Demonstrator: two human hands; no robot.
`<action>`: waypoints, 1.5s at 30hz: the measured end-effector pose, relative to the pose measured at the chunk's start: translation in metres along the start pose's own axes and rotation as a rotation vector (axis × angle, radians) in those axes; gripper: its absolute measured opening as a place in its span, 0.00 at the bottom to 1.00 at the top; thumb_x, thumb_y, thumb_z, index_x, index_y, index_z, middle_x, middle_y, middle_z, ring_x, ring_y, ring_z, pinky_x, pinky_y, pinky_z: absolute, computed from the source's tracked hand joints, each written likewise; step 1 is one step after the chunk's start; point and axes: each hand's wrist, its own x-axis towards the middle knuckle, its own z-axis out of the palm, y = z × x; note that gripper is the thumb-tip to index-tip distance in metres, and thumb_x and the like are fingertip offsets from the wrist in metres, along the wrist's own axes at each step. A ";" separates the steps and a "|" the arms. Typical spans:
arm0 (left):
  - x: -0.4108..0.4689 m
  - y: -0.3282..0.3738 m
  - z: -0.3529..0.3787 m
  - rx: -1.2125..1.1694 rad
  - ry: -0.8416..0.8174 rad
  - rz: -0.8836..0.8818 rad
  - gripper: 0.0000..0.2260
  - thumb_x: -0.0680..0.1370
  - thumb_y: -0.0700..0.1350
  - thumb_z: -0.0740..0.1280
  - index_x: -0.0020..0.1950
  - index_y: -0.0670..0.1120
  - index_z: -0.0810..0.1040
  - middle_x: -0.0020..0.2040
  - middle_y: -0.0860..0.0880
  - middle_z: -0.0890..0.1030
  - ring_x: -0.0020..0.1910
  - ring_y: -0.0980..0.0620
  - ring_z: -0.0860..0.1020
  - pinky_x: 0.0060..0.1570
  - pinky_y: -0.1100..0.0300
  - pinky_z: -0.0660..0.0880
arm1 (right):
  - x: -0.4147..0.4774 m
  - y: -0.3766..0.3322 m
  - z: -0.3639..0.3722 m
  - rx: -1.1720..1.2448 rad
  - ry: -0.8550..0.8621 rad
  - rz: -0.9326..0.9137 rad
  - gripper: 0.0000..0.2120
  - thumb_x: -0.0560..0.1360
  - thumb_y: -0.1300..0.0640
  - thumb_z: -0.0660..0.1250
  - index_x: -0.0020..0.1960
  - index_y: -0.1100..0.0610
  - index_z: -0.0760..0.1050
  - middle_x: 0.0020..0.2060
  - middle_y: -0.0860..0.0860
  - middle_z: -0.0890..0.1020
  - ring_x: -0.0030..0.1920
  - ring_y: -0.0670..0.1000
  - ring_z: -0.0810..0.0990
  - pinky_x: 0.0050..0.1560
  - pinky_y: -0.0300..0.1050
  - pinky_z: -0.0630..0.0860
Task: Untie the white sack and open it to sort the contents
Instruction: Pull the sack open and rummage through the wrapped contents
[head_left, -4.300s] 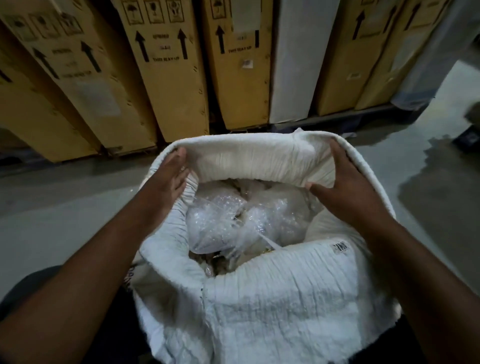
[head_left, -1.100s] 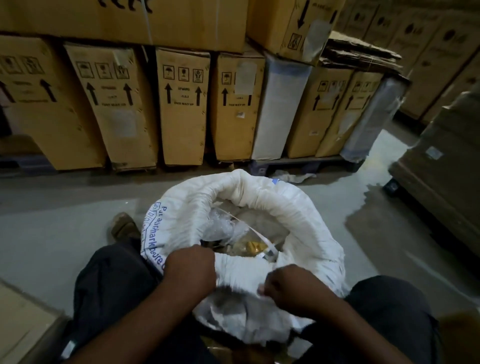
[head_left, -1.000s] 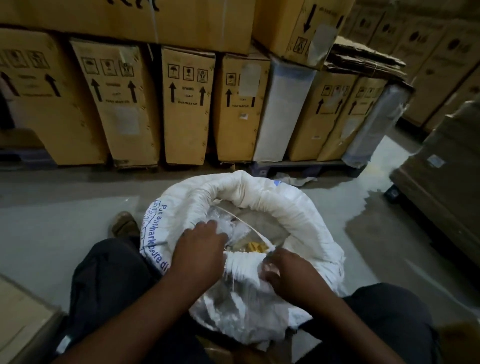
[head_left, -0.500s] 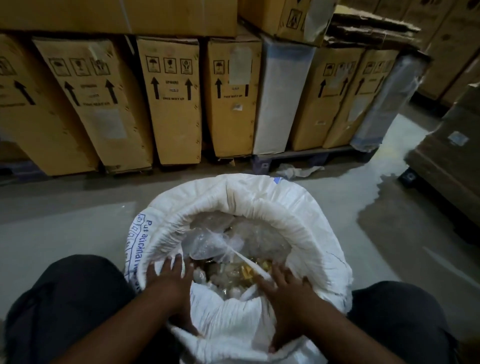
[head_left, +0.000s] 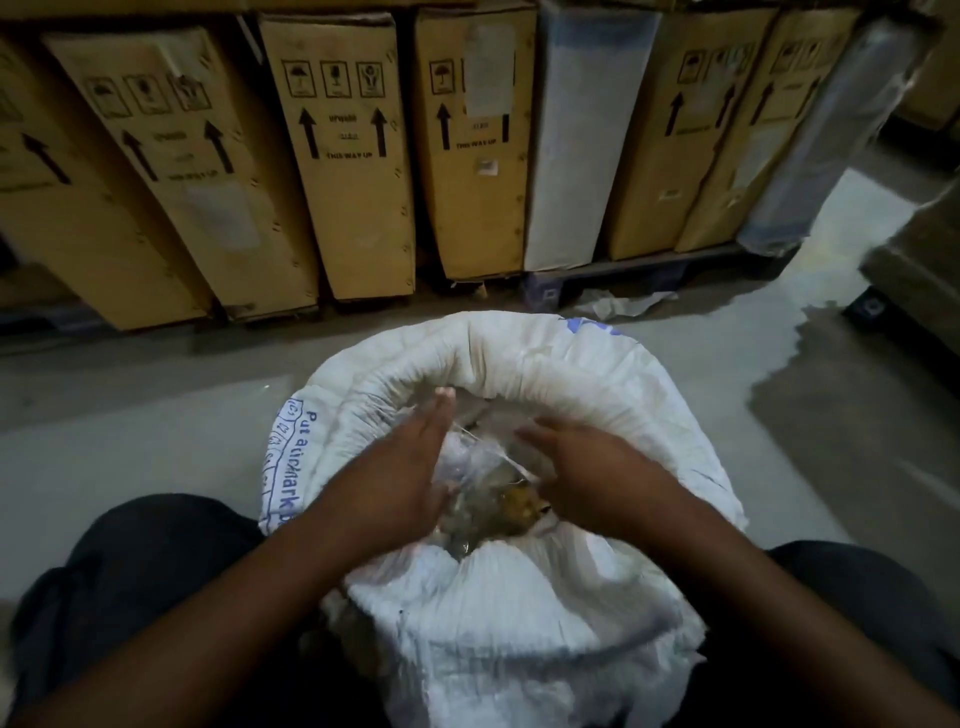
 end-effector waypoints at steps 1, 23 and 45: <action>0.011 -0.006 0.000 0.005 0.059 0.012 0.46 0.80 0.55 0.69 0.86 0.50 0.40 0.87 0.50 0.43 0.85 0.51 0.49 0.82 0.51 0.57 | 0.012 0.002 -0.003 0.054 0.076 -0.031 0.31 0.77 0.52 0.71 0.78 0.44 0.64 0.77 0.48 0.67 0.72 0.52 0.73 0.67 0.47 0.73; 0.094 -0.102 0.030 0.217 0.409 -0.180 0.46 0.75 0.60 0.70 0.85 0.43 0.54 0.82 0.40 0.64 0.79 0.37 0.63 0.80 0.40 0.58 | 0.102 0.099 0.042 0.058 0.379 0.231 0.46 0.73 0.55 0.72 0.83 0.58 0.51 0.84 0.55 0.51 0.83 0.57 0.47 0.81 0.51 0.42; 0.040 0.002 0.064 0.251 -0.177 -0.006 0.60 0.64 0.81 0.52 0.82 0.49 0.28 0.81 0.47 0.24 0.83 0.46 0.31 0.81 0.39 0.36 | 0.038 0.013 0.050 -0.092 -0.412 0.041 0.58 0.73 0.33 0.70 0.82 0.47 0.31 0.81 0.56 0.32 0.83 0.60 0.39 0.80 0.66 0.51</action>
